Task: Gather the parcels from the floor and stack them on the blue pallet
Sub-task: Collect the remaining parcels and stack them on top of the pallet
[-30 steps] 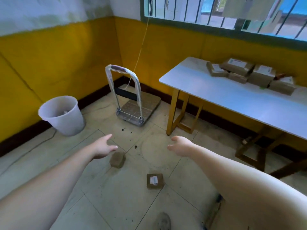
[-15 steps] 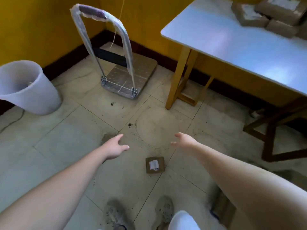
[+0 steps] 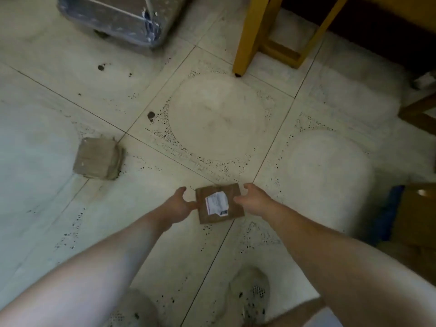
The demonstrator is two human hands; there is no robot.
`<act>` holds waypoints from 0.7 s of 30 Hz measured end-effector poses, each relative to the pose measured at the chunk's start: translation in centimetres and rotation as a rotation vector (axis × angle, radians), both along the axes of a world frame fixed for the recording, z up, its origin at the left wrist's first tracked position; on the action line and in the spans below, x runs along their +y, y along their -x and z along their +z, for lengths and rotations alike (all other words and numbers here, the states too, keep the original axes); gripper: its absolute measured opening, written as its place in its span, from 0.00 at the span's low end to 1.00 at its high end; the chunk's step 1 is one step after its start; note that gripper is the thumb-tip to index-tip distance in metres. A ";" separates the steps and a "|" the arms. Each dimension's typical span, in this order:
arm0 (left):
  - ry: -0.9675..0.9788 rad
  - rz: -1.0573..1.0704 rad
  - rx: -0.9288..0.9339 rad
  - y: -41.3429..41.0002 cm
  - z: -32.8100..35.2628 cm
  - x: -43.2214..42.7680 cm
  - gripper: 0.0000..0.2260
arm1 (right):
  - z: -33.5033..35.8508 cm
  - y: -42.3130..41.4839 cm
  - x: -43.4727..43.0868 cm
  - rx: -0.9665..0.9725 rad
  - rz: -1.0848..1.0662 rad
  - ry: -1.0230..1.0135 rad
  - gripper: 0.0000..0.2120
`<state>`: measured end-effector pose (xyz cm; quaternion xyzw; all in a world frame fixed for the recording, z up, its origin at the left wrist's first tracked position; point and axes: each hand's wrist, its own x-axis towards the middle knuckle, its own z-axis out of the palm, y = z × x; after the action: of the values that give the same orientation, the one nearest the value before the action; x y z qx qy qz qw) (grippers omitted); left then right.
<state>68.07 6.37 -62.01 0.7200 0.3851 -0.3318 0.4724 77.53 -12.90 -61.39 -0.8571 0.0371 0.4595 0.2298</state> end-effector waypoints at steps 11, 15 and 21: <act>0.250 0.223 0.071 0.0 -16.4 -3.5 0.14 | -16.7 3.1 -0.1 0.084 -0.193 -0.083 0.18; 0.168 0.242 -0.037 -1.0 -14.3 -2.4 0.12 | -14.9 2.7 0.8 -0.004 -0.228 -0.120 0.18; 0.152 0.263 -0.107 -0.8 -2.4 -1.9 0.08 | -3.1 2.7 1.3 -0.061 -0.271 -0.175 0.15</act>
<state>68.91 4.51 -64.38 0.6421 0.4241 -0.2563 0.5849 74.84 -11.62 -64.44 -0.8344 0.1052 0.3996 0.3647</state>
